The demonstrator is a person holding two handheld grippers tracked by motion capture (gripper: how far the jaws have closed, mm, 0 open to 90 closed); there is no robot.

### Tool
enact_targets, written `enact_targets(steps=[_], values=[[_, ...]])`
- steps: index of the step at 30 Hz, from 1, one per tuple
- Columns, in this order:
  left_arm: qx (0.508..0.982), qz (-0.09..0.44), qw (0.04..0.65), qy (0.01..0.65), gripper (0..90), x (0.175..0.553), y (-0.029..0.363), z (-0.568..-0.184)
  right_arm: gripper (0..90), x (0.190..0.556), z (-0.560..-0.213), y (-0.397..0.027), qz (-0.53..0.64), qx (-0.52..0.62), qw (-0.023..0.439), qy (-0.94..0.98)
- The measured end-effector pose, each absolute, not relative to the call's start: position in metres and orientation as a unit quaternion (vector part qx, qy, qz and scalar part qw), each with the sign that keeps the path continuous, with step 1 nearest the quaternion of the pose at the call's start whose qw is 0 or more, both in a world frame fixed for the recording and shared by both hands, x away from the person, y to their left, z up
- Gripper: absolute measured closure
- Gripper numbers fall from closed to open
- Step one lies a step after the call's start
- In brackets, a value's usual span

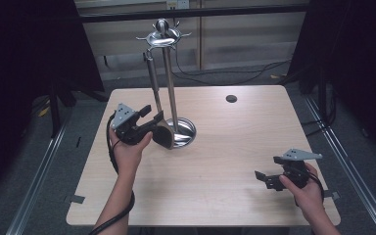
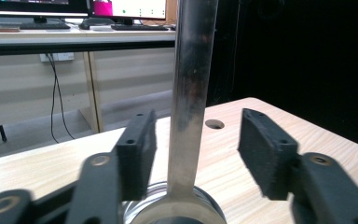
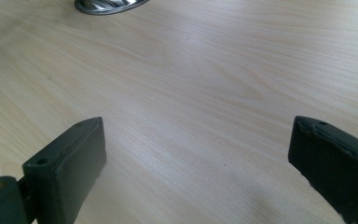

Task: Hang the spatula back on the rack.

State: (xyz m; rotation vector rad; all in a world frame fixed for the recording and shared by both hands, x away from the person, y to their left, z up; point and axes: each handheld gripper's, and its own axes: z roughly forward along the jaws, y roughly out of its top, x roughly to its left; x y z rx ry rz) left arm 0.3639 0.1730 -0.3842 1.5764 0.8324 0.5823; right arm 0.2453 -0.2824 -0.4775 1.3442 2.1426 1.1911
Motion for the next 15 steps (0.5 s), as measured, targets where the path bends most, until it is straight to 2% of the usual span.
enact_targets(steps=[15], values=[[0.684, 0.261, 0.571, 0.372, 23.7, 0.355, 0.175, -0.398, 4.0, 0.245, -0.478, -0.282, 0.418, 0.472, 0.173, 0.757]])
